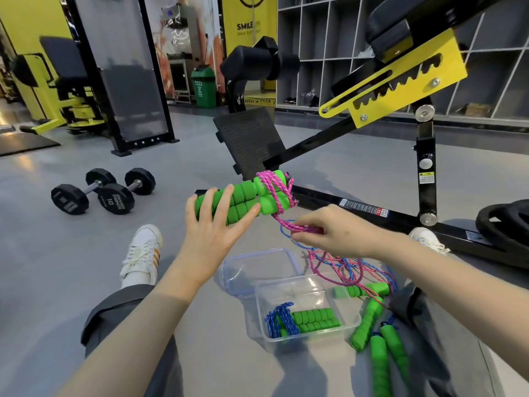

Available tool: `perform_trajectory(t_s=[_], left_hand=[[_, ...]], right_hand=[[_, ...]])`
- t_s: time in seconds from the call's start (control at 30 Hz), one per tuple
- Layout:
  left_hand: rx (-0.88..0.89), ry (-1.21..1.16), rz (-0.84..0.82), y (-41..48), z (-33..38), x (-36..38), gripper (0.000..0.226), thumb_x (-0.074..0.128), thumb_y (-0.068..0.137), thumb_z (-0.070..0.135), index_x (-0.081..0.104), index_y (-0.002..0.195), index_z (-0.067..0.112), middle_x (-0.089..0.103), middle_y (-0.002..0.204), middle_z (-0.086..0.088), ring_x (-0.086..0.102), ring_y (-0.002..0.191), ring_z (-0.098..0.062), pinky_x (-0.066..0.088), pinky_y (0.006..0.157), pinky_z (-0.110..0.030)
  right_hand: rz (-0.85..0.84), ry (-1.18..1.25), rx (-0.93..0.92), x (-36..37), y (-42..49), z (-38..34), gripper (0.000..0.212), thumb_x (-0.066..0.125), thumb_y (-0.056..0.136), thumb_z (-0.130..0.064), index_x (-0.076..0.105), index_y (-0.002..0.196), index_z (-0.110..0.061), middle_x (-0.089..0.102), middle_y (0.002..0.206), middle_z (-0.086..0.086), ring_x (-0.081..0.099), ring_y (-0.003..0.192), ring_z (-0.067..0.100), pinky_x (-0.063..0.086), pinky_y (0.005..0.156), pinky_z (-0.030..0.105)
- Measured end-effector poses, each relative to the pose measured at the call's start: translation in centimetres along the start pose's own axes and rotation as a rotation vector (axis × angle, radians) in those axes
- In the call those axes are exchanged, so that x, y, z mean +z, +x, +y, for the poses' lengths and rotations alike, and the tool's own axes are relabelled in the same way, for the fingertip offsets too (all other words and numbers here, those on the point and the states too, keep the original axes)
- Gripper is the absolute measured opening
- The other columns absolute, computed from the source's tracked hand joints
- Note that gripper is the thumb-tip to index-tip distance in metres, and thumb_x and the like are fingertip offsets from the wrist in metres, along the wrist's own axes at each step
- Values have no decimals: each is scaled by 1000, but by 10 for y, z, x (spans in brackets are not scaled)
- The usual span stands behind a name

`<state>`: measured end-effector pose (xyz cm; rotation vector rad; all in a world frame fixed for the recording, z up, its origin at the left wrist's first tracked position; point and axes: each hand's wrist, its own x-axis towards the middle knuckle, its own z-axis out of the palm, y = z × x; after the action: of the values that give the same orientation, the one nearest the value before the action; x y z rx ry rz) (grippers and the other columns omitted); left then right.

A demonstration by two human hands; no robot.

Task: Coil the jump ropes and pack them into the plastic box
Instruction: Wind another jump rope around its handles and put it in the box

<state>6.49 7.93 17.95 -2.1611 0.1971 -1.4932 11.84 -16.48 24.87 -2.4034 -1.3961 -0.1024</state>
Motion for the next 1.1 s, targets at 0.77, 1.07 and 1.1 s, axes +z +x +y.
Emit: perform_trajectory(t_s=[0.77, 1.07, 1.1], left_hand=[[-24, 233, 11, 11, -49, 13, 62, 48, 76, -5, 55, 130, 24, 48, 124, -25, 47, 104, -41, 35, 86, -57], [-107, 195, -25, -1, -41, 31, 66, 42, 73, -8, 51, 130, 23, 52, 122, -26, 47, 104, -42, 37, 84, -56], [-117, 189, -27, 0, -40, 32, 66, 40, 72, -7, 51, 130, 23, 52, 122, -26, 48, 104, -42, 37, 84, -56]], right_hand=[[165, -77, 97, -24, 103, 29, 22, 48, 94, -9, 65, 107, -3, 55, 113, 11, 51, 106, 21, 31, 80, 17], [149, -301, 35, -32, 111, 30, 20, 49, 92, -13, 66, 96, -4, 61, 94, 9, 58, 88, 25, 47, 76, 39], [153, -352, 18, -36, 108, 29, 21, 47, 92, -12, 65, 97, -4, 60, 94, 9, 58, 88, 26, 47, 74, 39]])
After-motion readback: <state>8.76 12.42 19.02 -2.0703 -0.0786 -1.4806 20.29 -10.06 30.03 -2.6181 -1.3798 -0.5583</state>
